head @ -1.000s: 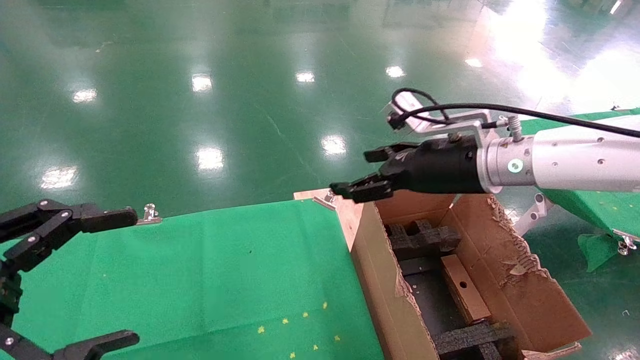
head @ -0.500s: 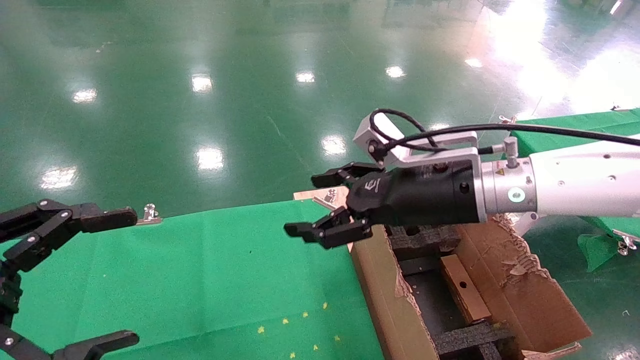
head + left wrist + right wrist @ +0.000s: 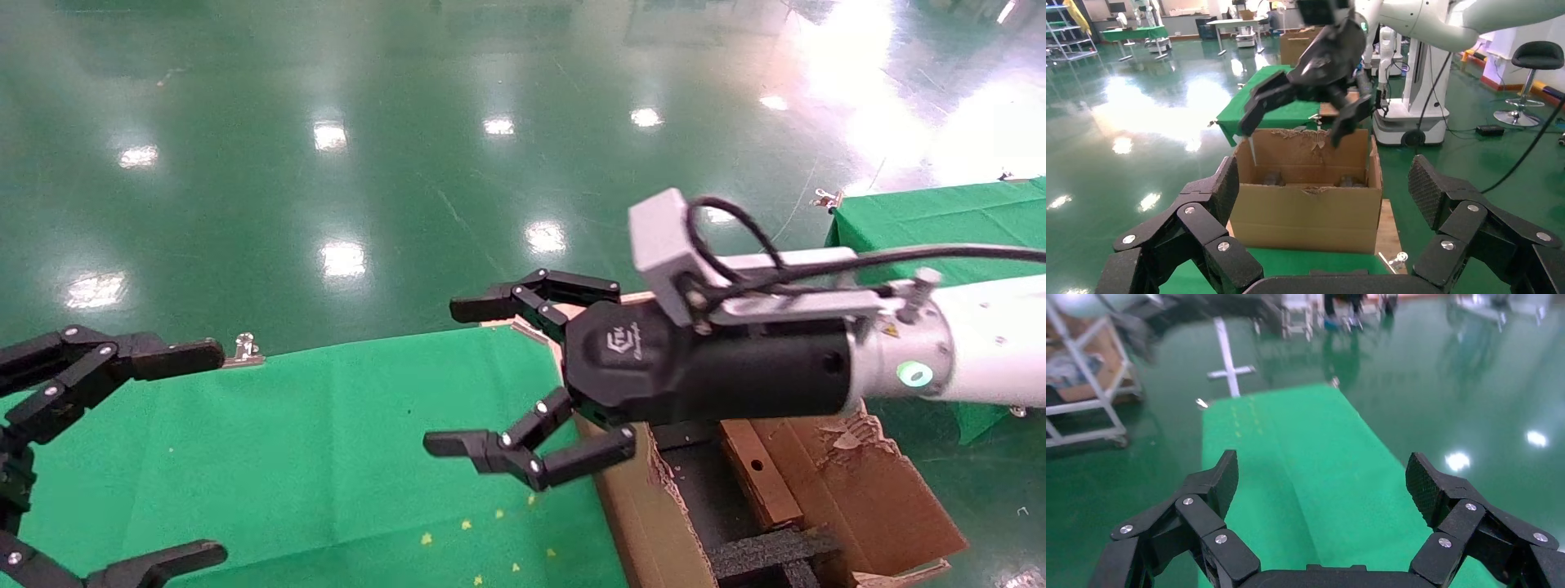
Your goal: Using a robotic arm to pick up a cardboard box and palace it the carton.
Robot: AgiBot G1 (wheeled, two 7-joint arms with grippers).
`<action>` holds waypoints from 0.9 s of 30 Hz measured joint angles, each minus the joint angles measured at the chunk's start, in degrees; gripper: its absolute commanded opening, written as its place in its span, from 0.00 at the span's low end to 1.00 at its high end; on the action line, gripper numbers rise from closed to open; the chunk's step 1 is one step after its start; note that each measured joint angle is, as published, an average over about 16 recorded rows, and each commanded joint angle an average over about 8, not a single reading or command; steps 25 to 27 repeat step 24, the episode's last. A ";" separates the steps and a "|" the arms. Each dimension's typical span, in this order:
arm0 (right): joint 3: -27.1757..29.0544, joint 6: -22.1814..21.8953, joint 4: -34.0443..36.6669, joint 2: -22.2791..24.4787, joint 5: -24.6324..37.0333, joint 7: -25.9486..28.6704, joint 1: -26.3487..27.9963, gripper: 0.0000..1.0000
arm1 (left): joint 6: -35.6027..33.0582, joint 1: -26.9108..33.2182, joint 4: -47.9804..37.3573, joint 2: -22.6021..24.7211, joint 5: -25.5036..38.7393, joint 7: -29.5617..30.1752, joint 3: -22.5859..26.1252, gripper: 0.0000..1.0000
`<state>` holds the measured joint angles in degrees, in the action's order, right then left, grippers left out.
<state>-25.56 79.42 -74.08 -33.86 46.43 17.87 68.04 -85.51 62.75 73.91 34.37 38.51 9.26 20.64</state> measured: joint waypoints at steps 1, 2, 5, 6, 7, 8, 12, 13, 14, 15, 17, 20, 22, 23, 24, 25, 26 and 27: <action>1.49 0.97 0.08 -0.18 -0.70 -1.10 -1.01 1.00 | 0.00 0.00 0.00 0.00 0.00 0.00 0.00 1.00; 2.90 1.88 0.15 -0.35 -1.37 -2.10 -1.96 1.00 | 0.00 0.00 0.00 0.00 0.00 0.00 0.00 1.00; 6.58 4.25 0.34 -0.79 -3.12 -4.64 -4.45 1.00 | 0.01 0.00 -0.01 -0.01 -0.01 -0.01 0.01 1.00; 7.58 4.90 0.40 -0.91 -3.60 -5.32 -5.13 1.00 | 0.01 0.00 -0.01 -0.01 -0.01 -0.01 0.01 1.00; 8.47 5.48 0.45 -1.02 -4.03 -5.93 -5.74 1.00 | 0.01 0.00 -0.01 -0.01 -0.02 -0.01 0.01 1.00; 9.24 5.97 0.49 -1.12 -4.40 -6.45 -6.26 1.00 | 0.01 0.00 -0.01 -0.01 -0.02 -0.02 0.01 1.00; 11.23 7.25 0.61 -1.37 -5.37 -7.76 -7.61 1.00 | 0.02 0.00 -0.01 -0.01 -0.03 -0.02 0.02 1.00; 11.46 7.40 0.62 -1.40 -5.48 -7.89 -7.77 1.00 | 0.02 -0.01 -0.02 -0.01 -0.03 -0.02 0.02 1.00; 11.57 7.47 0.63 -1.42 -5.54 -7.94 -7.84 1.00 | 0.02 -0.01 -0.02 -0.01 -0.03 -0.02 0.02 1.00; 11.70 7.55 0.64 -1.44 -5.60 -8.00 -7.93 1.00 | 0.02 -0.01 -0.02 -0.01 -0.03 -0.02 0.02 1.00; 11.74 7.59 0.65 -1.45 -5.63 -8.00 -7.97 1.00 | 0.03 -0.01 -0.02 -0.01 -0.03 -0.02 0.02 1.00; 11.46 7.43 0.64 -1.42 -5.53 -7.84 -7.78 1.00 | 0.03 -0.01 -0.02 -0.01 -0.03 -0.02 0.02 1.00; 11.25 7.30 0.63 -1.40 -5.44 -7.74 -7.64 1.00 | 0.03 -0.01 -0.02 -0.01 -0.04 -0.02 0.02 1.00; 11.16 7.25 0.63 -1.39 -5.39 -7.70 -7.58 1.00 | 0.03 -0.01 -0.02 -0.01 -0.04 -0.02 0.02 1.00; 11.07 7.20 0.62 -1.38 -5.34 -7.66 -7.52 1.00 | 0.04 -0.01 -0.02 -0.01 -0.04 -0.02 0.02 1.00; 11.07 7.20 0.62 -1.38 -5.34 -7.66 -7.52 1.00 | 0.04 -0.01 -0.02 -0.01 -0.04 -0.02 0.02 1.00; 11.07 7.20 0.62 -1.38 -5.34 -7.66 -7.52 1.00 | 0.04 -0.01 -0.02 -0.01 -0.04 -0.02 0.02 1.00; 11.07 7.20 0.62 -1.38 -5.34 -7.66 -7.52 1.00 | 0.04 -0.01 -0.02 -0.01 -0.04 -0.02 0.02 1.00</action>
